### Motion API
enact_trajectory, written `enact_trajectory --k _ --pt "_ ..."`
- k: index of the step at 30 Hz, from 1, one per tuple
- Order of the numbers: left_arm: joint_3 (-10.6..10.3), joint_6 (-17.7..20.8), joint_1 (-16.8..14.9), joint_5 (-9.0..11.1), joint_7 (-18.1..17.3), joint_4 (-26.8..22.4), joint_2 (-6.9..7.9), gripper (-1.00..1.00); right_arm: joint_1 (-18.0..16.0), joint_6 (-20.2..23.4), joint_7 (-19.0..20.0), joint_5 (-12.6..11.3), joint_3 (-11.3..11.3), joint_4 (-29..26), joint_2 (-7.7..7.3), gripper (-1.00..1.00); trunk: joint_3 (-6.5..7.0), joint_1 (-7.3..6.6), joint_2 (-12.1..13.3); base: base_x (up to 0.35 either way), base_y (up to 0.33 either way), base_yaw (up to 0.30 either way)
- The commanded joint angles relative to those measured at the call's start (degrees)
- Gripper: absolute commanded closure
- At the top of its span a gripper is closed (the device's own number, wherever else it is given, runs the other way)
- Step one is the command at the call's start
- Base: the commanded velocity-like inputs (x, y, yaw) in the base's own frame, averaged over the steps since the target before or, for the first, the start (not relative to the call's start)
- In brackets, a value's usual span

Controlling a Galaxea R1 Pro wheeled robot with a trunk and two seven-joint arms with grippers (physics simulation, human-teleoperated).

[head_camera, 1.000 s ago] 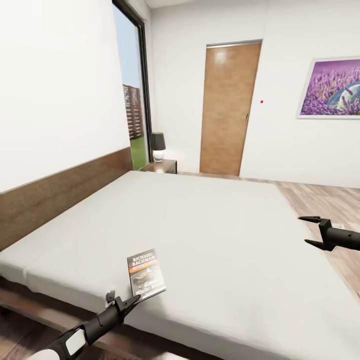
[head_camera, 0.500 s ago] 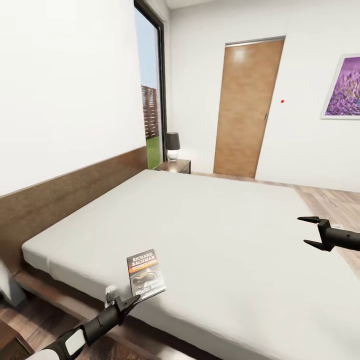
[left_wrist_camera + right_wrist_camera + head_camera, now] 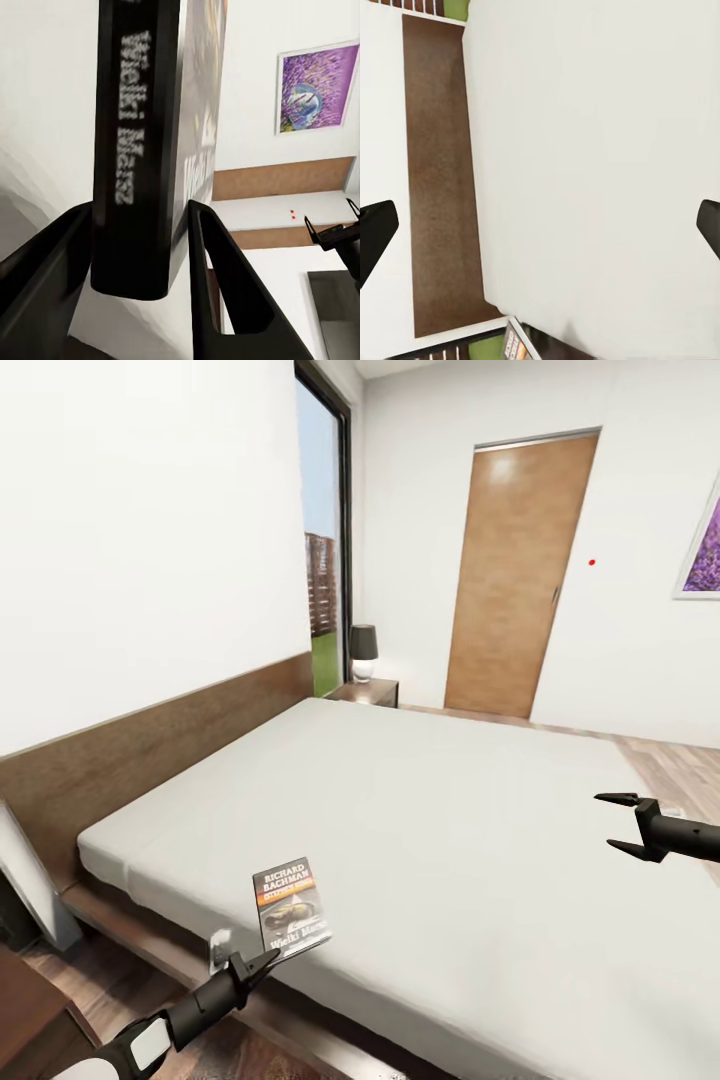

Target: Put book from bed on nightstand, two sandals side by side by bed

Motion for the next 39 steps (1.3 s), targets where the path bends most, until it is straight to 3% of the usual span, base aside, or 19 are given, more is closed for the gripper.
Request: enact_trajectory --k 1,12,39 --pt "-0.34 0.57 -0.03 0.6 -0.09 0.01 0.01 1.0 -0.07 0.04 0.59 0.3 0.31 0.05 -0.04 -1.0 -0.06 -0.02 -0.03 -0.099 0.083 0.021" --pt "-0.33 0.49 -0.03 0.6 -0.08 0.01 -0.01 1.0 -0.07 -0.03 0.44 0.01 0.32 0.05 0.03 -1.0 -0.08 -0.02 -0.03 -0.105 0.084 0.062" --pt "-0.18 0.47 -0.03 0.6 -0.03 0.01 0.04 1.0 -0.07 -0.13 0.41 0.01 0.37 0.05 0.05 -1.0 -0.38 -0.02 -0.03 -0.007 0.005 0.216"
